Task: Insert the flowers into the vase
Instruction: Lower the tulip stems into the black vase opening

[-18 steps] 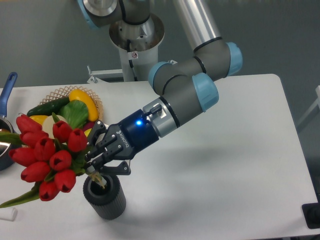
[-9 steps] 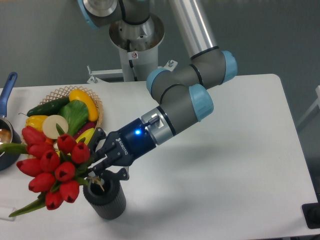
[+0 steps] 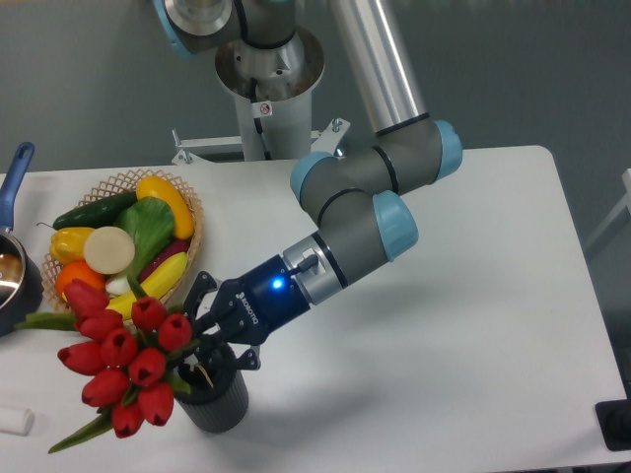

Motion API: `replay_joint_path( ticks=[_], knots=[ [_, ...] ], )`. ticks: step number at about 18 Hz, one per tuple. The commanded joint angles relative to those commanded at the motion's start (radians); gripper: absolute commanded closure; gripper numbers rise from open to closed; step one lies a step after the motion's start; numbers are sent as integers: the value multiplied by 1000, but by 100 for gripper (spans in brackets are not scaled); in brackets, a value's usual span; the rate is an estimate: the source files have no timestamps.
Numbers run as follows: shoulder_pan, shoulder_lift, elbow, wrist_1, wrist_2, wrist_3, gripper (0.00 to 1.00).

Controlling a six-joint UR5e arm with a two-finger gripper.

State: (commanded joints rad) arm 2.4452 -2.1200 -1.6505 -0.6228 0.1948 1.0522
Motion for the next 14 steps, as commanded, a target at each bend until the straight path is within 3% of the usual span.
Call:
replay_joint_path(
  ticks=[4,14],
  knots=[
    [3,-2,-35,0,0,35,81],
    [21,-26,-55,0,0,46,73]
  ],
)
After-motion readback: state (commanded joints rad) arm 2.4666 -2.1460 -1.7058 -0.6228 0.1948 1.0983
